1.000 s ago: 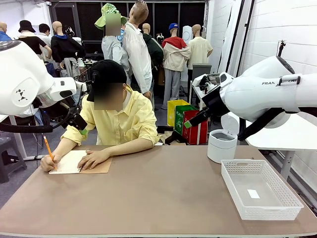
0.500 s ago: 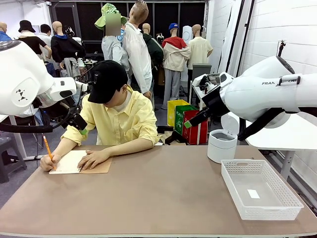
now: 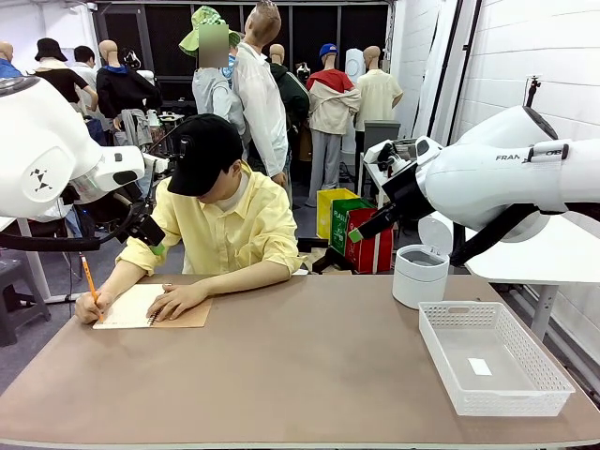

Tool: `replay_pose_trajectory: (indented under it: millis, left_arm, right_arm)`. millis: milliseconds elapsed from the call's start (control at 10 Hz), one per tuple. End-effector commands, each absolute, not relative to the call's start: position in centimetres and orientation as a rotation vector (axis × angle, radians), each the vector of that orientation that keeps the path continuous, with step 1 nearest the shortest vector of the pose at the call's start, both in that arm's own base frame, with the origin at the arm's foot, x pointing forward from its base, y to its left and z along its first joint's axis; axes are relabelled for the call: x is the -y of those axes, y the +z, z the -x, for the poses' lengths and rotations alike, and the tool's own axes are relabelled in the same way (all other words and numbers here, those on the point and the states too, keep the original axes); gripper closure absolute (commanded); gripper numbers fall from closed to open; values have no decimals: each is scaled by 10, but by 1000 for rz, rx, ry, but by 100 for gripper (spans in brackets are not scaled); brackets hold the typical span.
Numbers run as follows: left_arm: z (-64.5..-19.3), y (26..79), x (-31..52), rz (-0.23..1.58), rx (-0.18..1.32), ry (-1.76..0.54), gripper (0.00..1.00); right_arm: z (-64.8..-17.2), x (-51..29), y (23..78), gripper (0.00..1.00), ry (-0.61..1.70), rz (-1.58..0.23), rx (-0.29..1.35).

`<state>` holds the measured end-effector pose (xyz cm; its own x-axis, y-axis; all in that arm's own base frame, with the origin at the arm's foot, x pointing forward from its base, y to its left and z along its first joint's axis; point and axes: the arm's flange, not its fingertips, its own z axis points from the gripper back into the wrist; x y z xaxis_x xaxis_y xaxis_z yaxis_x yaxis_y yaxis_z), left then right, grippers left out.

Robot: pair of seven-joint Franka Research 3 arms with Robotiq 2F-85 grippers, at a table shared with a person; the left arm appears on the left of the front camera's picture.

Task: Sort the paper based on its condition.
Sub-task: If a person hands you a paper, place it in the Organizing basket , and if it's crumpled, put it in the Trash can.

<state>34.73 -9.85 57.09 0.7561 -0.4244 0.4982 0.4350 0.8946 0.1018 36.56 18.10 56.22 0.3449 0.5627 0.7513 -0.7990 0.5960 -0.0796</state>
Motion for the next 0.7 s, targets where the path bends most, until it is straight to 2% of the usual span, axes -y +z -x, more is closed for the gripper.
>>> replay_pose_trajectory:
  millis: [0, 600]
  left_arm:
    - [-347, 572, 97, 15, 541, -470, 0]
    - [-347, 572, 97, 15, 541, -470, 0]
  right_arm:
    - [-364, -180, 560, 0, 905, -334, 822]
    - [-364, -180, 560, 0, 905, -334, 822]
